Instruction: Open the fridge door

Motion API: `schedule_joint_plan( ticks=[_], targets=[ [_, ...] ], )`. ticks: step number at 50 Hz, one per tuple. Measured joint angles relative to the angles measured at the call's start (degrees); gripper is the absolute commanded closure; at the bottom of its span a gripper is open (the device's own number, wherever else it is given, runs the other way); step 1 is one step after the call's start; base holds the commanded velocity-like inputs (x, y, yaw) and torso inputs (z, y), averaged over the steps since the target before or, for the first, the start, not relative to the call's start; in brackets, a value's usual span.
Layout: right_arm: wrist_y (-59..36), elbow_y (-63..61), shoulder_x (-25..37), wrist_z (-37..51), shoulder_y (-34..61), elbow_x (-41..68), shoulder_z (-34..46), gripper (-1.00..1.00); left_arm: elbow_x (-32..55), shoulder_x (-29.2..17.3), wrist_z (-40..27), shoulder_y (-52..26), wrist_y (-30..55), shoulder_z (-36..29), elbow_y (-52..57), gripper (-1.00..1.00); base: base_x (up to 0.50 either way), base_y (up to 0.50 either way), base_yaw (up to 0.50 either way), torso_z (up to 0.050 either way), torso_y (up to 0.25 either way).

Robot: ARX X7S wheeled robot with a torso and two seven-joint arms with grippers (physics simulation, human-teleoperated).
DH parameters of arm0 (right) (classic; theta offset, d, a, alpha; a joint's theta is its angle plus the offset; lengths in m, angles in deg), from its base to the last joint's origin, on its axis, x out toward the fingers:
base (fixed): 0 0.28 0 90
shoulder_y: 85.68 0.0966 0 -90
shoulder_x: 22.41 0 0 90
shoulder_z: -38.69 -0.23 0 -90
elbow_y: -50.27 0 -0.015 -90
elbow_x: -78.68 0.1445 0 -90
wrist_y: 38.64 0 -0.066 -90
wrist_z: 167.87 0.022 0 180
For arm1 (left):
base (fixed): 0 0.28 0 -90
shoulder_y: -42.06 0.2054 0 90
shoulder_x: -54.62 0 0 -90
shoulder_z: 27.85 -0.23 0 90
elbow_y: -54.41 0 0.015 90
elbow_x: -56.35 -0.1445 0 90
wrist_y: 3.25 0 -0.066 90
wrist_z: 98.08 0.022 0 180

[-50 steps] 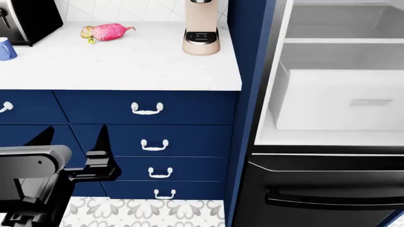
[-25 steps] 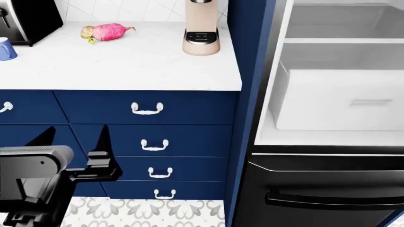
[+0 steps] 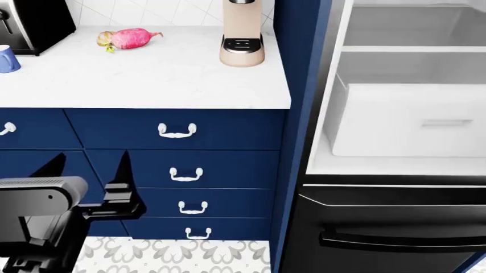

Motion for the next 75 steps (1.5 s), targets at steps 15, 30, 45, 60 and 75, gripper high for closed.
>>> schedule_joint_plan(
  ticks=[15, 30, 45, 60, 75],
  targets=[
    [8.3, 15.8, 5.1, -2.8, 3.8, -7.0, 4.2, -1.00, 0.1, -0.2, -0.2, 0.0, -0.2, -0.2, -0.2, -1.00, 0.00, 0.00, 0.00, 0.001, 0.000],
    [21.9, 34.7, 9.9, -1.6, 15.9, -8.2, 16.1, -1.00, -0.2, -0.3, -0.4, -0.5, -0.2, -1.0, -0.6, -1.00, 0.00, 0.00, 0.00, 0.002, 0.000],
    [37.8, 58.7, 11.6, -15.5, 44.4, -17.9, 32.4, -1.00, -0.4, -0.4, -0.5, -0.6, -0.4, -1.4, -1.0, -1.00, 0.00, 0.00, 0.00, 0.003, 0.000],
    [49.2, 74.1, 13.8, -34.0, 61.2, -26.2, 39.9, -1.00, -0.3, -0.7, -0.7, -0.1, -0.8, -1.1, -0.9, -1.00, 0.00, 0.00, 0.00, 0.002, 0.000],
    [54.3, 75.5, 13.8, -41.7, 61.3, -23.7, 35.4, -1.00, -0.4, -0.9, -0.8, 0.3, -1.2, -1.2, -1.0, -1.00, 0.00, 0.00, 0.00, 0.002, 0.000]
  ],
)
